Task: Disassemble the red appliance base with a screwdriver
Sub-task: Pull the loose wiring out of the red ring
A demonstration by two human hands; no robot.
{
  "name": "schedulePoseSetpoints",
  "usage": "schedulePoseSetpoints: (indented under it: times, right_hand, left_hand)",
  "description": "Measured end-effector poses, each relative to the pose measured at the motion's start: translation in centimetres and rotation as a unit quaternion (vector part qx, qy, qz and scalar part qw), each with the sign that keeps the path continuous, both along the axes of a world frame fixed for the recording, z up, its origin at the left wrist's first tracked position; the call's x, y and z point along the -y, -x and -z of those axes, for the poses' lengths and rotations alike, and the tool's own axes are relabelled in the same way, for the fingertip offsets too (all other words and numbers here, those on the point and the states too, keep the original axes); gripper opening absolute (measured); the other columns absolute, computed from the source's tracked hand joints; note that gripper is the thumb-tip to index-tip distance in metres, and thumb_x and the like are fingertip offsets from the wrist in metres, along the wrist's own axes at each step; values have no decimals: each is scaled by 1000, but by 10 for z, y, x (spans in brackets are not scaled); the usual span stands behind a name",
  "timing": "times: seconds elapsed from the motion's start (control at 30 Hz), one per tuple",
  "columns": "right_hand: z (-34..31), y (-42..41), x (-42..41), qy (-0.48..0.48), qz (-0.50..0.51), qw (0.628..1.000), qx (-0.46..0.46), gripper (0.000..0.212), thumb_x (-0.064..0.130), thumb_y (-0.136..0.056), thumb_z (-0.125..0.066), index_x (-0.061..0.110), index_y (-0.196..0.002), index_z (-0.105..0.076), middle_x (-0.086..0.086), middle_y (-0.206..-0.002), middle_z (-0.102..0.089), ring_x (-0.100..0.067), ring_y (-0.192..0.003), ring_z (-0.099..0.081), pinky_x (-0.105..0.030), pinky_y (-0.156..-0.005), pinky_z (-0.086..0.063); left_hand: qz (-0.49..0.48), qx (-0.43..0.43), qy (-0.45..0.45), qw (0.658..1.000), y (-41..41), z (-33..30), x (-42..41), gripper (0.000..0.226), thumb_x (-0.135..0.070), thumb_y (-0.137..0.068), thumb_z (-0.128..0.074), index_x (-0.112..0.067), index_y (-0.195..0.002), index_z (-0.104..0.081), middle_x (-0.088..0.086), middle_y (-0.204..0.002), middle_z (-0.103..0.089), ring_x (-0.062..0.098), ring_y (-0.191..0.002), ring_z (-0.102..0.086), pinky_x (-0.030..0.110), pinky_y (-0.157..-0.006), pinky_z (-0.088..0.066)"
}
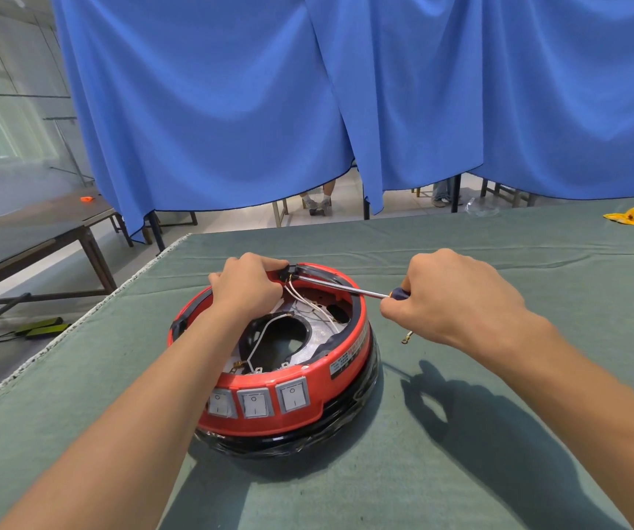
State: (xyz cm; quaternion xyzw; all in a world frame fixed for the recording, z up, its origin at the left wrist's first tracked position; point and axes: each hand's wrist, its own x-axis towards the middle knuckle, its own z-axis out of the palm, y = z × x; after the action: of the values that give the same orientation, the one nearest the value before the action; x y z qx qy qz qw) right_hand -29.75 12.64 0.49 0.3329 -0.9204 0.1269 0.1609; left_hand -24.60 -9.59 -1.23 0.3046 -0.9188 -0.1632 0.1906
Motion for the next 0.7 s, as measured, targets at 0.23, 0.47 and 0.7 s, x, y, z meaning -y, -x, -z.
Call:
schedulePoseSetpoints:
  times: [0.23,0.47,0.7]
  right_hand:
    - [0,13,-3,-10,-27,999,-31,42,40,-77,-58,17,-47,-40,1,-48,-41,-16,-43,-39,-22,-43,-25]
    - [-4,32,-7,-40,-63,995,-60,40,41,-78,-53,10,-55,-44,-3,-49,-43,-25,-46,-38,-26,-45,-32]
    - [4,22,-8,-16,-38,998,-48,38,44,-83,-52,15,-58,-52,-1,-53,-45,-23,-49,-43,-26,-44,-27]
  left_hand:
    - [1,-8,-4,1000,1,1,0,55,0,-82,-51,-32,-127,-59,0,-127,-60,26,-119,-44,45,-103,-26]
    - [3,-14,-1,1000,0,0,0,55,0,-82,-50,-32,-126,-60,0,-125,-62,26,-117,-47,45,-104,-27]
    - [4,-23,2,1000,0,2,0,56,3,-82,-50,-31,-126,-60,0,-128,-60,27,-123,-43,47,-104,-26]
